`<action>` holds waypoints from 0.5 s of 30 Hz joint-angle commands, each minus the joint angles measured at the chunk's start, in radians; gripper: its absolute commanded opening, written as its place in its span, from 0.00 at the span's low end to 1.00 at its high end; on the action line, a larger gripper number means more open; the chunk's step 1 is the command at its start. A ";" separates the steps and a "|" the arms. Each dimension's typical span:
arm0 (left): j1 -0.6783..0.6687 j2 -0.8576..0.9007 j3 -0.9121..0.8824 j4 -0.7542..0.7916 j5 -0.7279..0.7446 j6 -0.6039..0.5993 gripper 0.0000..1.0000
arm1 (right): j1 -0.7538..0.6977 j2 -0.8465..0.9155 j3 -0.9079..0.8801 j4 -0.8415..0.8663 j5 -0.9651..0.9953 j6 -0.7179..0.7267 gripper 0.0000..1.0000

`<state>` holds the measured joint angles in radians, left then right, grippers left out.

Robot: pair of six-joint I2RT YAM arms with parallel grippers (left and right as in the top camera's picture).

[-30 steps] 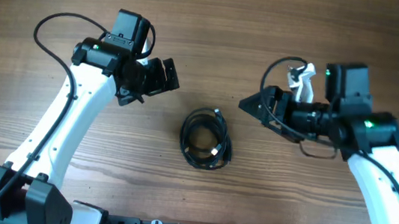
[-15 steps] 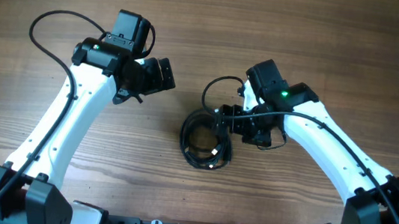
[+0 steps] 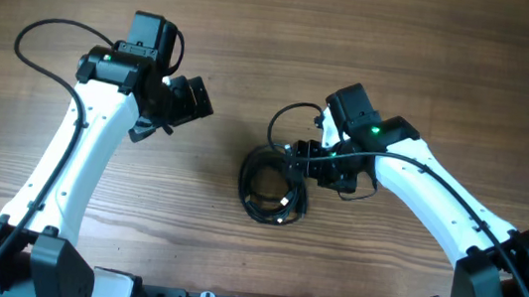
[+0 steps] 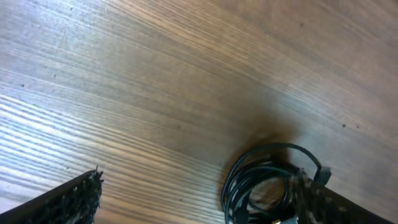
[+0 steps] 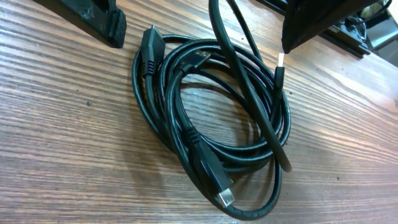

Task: Untangle cables
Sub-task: 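Close the right gripper on one black cable strand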

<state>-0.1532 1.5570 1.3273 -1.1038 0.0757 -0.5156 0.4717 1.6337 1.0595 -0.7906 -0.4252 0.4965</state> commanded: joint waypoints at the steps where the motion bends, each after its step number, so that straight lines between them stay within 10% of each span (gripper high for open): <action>1: 0.003 0.003 -0.003 0.012 0.002 -0.017 1.00 | 0.003 0.012 -0.008 0.008 0.007 0.000 0.94; 15: 0.003 0.003 -0.003 0.012 0.001 -0.017 1.00 | 0.003 0.012 -0.008 -0.011 0.062 -0.002 0.83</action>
<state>-0.1532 1.5570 1.3273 -1.0954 0.0757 -0.5156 0.4717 1.6337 1.0546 -0.7933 -0.3794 0.5255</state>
